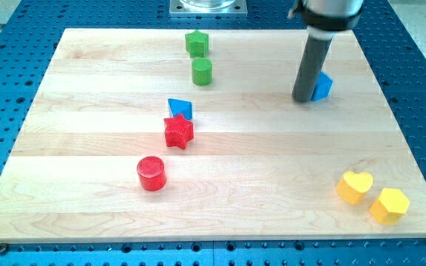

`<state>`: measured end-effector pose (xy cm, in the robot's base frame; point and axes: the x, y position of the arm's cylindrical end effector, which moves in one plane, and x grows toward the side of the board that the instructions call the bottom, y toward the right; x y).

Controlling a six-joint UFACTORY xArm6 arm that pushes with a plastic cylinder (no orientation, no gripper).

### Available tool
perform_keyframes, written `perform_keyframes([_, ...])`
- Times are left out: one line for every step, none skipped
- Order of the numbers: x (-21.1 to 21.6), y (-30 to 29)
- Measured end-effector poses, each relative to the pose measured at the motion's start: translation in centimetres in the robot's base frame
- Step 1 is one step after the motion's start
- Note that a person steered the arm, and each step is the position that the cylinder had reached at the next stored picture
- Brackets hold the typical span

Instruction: Slide the blue cube to the top right side of the board

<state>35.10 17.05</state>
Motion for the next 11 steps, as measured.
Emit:
perform_keyframes([-2.7,0.5])
perform_keyframes([0.7,-2.0])
perform_keyframes([2.9,2.1])
perform_keyframes([-3.6,3.1])
perform_keyframes([-5.3,4.6])
perform_keyframes([-3.5,5.3])
perform_keyframes([-3.0,9.2])
perform_keyframes([-7.3,10.2])
perform_keyframes([-11.3,10.2])
perform_keyframes([-7.2,9.4])
perform_keyframes([-1.5,-0.2])
